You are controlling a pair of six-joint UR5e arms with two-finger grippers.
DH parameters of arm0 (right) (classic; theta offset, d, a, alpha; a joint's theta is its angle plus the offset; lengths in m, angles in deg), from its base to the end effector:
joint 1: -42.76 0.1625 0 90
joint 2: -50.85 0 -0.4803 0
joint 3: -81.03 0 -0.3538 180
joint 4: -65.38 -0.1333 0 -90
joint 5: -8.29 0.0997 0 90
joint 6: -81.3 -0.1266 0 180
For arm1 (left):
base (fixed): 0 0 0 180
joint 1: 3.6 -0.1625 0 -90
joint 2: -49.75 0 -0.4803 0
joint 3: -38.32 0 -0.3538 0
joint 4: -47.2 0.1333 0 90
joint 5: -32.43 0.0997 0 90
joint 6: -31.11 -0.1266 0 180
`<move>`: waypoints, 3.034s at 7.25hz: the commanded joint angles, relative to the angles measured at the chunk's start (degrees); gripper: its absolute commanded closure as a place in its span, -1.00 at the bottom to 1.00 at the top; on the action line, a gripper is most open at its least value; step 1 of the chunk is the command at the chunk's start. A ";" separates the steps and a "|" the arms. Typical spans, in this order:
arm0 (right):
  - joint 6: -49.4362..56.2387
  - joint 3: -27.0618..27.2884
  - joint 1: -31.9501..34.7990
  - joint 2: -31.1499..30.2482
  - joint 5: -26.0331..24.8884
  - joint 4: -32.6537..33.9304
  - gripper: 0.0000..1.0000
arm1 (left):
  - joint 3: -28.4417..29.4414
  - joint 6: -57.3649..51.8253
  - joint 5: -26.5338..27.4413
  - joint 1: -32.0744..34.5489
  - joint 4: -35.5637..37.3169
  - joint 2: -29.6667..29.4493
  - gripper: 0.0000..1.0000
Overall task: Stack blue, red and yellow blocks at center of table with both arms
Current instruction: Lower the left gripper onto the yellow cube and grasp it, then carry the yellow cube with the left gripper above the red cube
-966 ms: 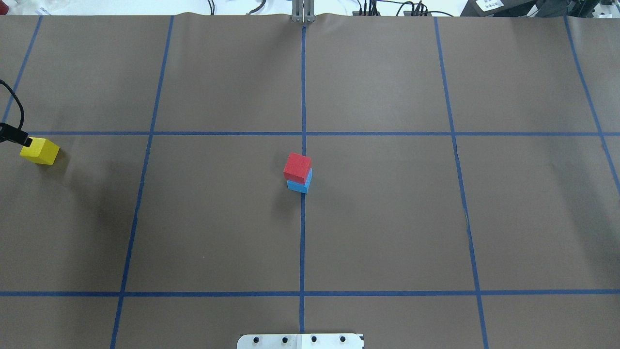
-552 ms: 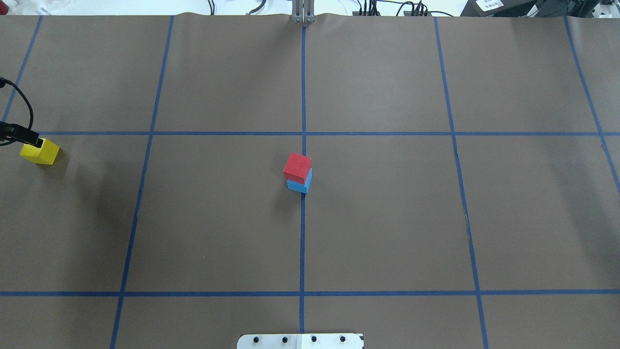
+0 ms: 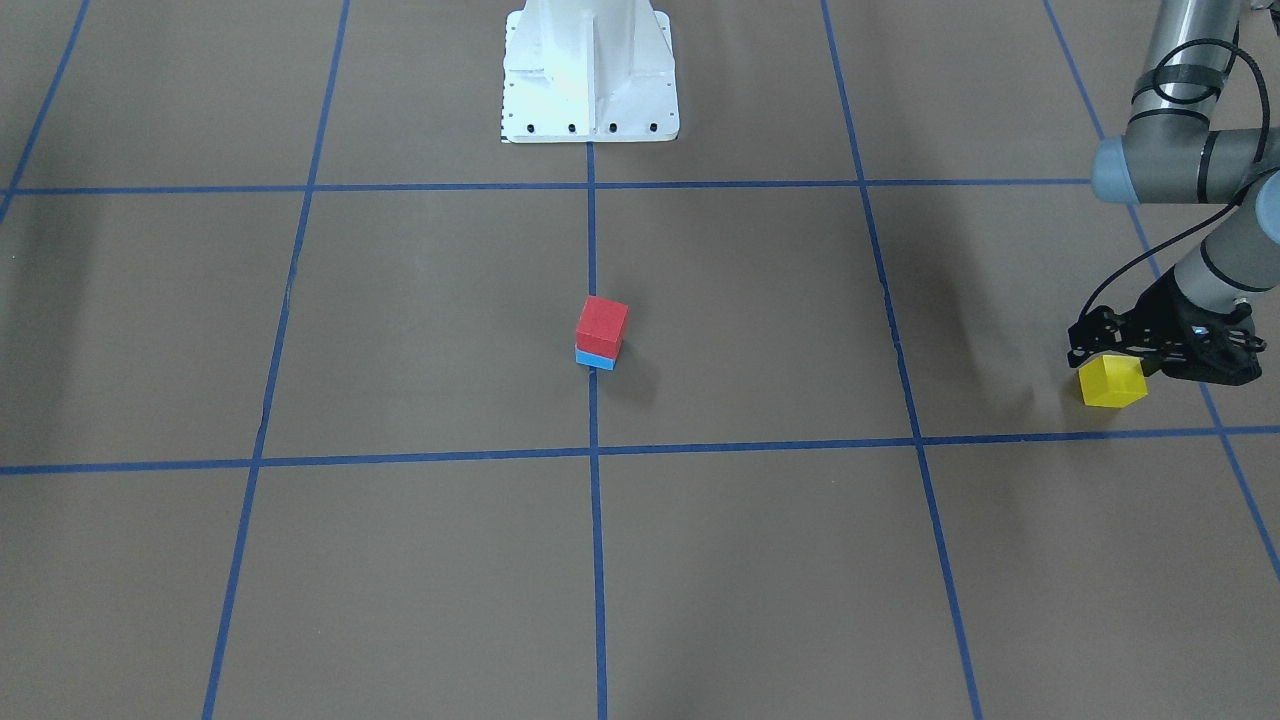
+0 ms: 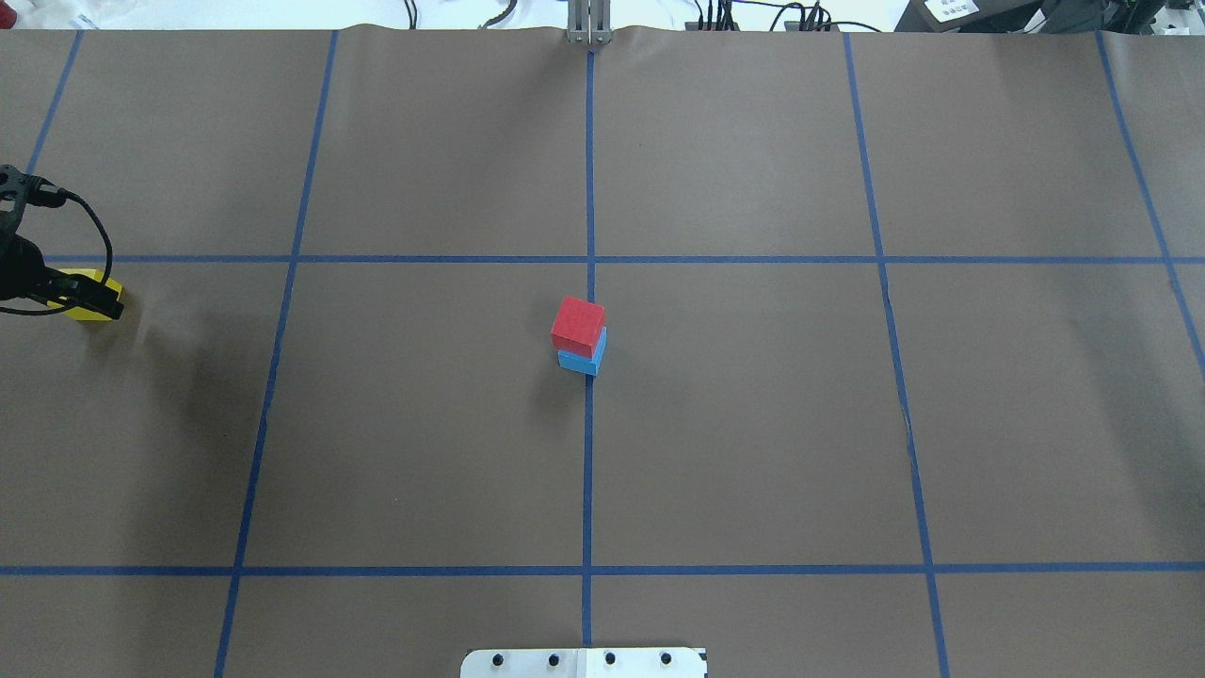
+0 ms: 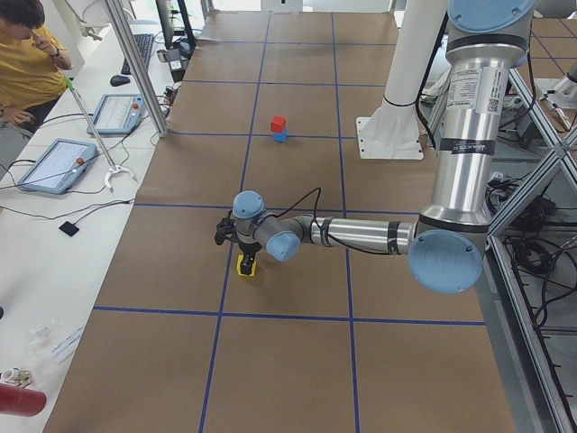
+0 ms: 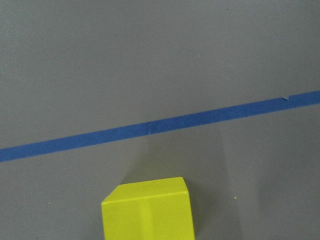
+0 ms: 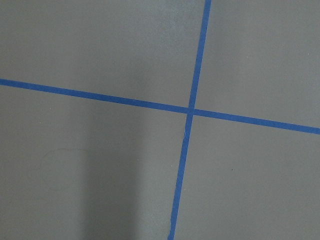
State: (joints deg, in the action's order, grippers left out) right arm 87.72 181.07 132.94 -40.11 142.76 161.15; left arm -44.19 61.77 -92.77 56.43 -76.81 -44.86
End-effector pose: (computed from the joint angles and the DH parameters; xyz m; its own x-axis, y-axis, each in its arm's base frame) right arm 0.0460 -0.4459 0.6713 0.7096 -0.1496 0.6885 0.0767 0.9878 0.1356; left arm 0.2129 -0.4899 0.6960 0.6989 0.1951 -0.6881 -0.0828 0.9777 0.1931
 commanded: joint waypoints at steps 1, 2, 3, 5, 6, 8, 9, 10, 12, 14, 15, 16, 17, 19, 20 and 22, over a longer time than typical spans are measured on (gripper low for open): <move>0.00 0.24 0.00 0.00 0.00 -0.06 -0.99 | -0.54 0.10 -0.39 -0.18 0.34 -0.48 1.00; 0.00 0.24 0.00 0.00 0.09 0.02 -0.99 | -1.59 0.10 -0.57 -0.18 1.13 -1.79 1.00; -0.09 0.24 0.09 0.09 0.09 0.02 -0.99 | -1.78 0.19 -2.49 -0.09 2.09 -3.54 1.00; -0.09 0.33 0.00 0.17 0.09 0.02 -0.99 | -5.27 0.80 -3.04 0.09 11.53 -9.76 1.00; 0.00 0.33 0.09 0.18 0.17 0.02 -0.99 | -9.73 0.89 -2.86 -0.09 20.21 -13.89 1.00; 0.00 0.24 0.09 0.09 0.09 0.02 -0.99 | -16.52 1.07 -2.16 -4.63 31.51 -21.28 1.00; 0.00 0.24 0.00 0.09 0.09 0.02 -0.99 | -17.33 1.68 -1.72 -6.83 31.63 -24.27 1.00; 0.00 0.24 0.09 0.09 0.09 0.02 -0.99 | -17.16 7.17 -1.54 -11.21 31.72 -27.78 1.00; 0.00 0.24 0.00 0.09 0.18 0.02 -0.99 | -16.29 15.01 2.99 -19.99 31.98 -35.25 1.00; 0.00 0.24 0.09 0.09 0.18 0.02 -0.99 | -11.13 17.68 10.22 -25.04 32.86 -42.28 1.00; 0.00 0.33 0.09 0.09 0.18 0.02 -0.99 | -8.75 16.99 10.32 -25.22 32.78 -44.23 1.00; 0.00 0.33 0.09 0.00 0.18 0.02 -0.99 | -8.72 16.89 10.59 -25.31 32.78 -44.86 1.00; 0.00 0.33 0.09 0.09 0.18 0.02 -0.99 | -8.55 16.63 12.59 -26.18 32.78 -45.30 1.00; 0.00 0.42 0.09 0.09 0.18 0.02 -0.99 | -8.46 13.55 15.77 -27.76 32.86 -44.61 1.00; 0.00 0.42 0.09 0.09 0.18 0.02 -0.99 | -8.02 13.55 15.77 -28.21 32.86 -44.52 1.00; 0.00 0.42 0.09 0.09 0.18 0.02 -0.99 | -8.11 13.55 15.69 -28.21 33.56 -44.52 1.00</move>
State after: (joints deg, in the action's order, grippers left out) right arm 87.72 181.48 133.02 -40.03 142.94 161.18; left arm -52.30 75.34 -77.13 28.33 -43.76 -89.38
